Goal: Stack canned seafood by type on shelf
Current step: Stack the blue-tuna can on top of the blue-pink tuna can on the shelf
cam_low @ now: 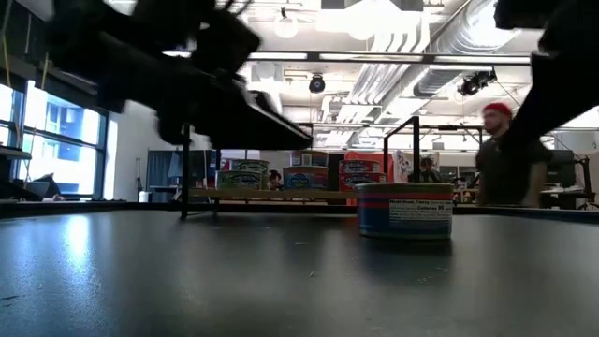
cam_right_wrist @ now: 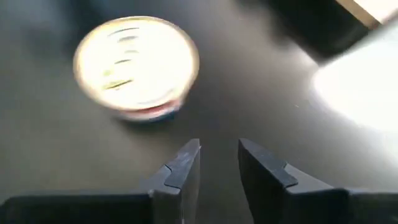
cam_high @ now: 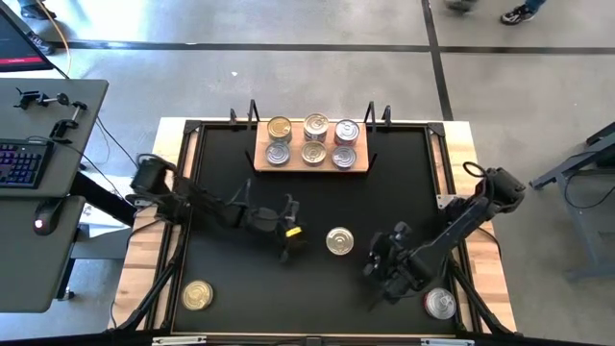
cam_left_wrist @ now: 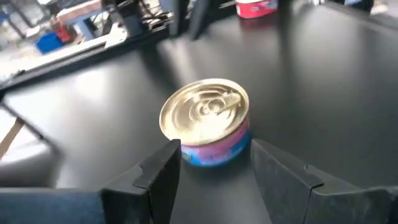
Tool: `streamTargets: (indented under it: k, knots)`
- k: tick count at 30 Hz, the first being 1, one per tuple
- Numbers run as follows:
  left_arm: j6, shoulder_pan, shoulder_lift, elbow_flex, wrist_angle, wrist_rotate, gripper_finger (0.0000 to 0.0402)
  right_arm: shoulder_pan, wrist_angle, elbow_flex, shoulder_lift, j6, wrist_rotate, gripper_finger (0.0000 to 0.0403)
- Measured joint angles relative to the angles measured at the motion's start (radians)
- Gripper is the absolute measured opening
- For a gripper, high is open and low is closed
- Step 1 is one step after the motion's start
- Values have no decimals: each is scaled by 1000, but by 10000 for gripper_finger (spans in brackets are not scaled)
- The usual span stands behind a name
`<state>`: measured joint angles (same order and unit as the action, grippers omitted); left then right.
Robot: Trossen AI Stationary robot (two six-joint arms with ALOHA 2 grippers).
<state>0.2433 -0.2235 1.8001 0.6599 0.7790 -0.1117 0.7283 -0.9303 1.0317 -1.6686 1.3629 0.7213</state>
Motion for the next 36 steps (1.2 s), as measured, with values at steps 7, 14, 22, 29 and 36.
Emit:
streamTargets:
  k: [7, 14, 22, 29, 36]
  knots:
    - [60, 10, 100, 200, -207, -112, 186, -116, 7, 0, -41, 109, -69, 100]
    - [155, -30, 98, 308, -447, -106, 186, -264, 302, -1, -120, -214, -148, 100]
    - [360, -100, 95, 311, -518, -123, 186, -383, 581, 2, -131, -481, -88, 100]
    - [292, -120, 73, 310, -600, -201, 186, -355, 396, 2, -108, -397, -62, 100]
    - [294, -172, -99, 308, -732, -362, 186, -287, 144, 1, -103, -155, 5, 100]
